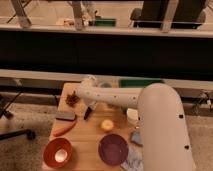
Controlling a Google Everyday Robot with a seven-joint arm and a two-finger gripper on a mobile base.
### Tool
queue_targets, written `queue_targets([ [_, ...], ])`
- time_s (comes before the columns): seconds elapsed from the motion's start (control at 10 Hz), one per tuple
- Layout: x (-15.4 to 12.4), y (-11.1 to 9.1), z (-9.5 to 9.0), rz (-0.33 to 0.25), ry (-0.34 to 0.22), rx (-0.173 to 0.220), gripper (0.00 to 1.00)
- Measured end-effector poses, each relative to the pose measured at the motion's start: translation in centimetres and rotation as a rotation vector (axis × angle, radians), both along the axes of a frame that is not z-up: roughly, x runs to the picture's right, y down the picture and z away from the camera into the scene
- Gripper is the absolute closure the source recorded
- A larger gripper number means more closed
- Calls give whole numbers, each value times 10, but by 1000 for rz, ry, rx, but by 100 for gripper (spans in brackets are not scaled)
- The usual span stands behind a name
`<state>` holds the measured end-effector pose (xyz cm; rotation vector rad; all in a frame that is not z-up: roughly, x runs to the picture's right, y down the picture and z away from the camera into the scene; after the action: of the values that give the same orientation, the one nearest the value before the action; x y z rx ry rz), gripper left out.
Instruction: Place brush in purple bowl
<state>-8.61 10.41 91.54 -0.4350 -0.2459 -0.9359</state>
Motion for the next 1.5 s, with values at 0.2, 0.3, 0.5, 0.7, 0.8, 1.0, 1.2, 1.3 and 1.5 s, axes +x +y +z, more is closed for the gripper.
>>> queue_targets([
  [0.2,3,-2,-2,5,-3,0,100],
  [0.3,5,-2,-3,7,-4,-1,100],
  [0.5,7,-3,-4,11,-5,-4,100],
  [0.7,8,-4,-7,15,-8,-4,100],
  [0.8,9,-5,-8,16,-10,-3,100],
  [1.0,10,-8,-12,20,-18,-3,100],
  [1.2,9,-9,-18,23,-31,-5,100],
  [1.3,9,-10,-22,24,-39,-5,100],
  [1.5,7,-10,-28,26,-52,-7,100],
])
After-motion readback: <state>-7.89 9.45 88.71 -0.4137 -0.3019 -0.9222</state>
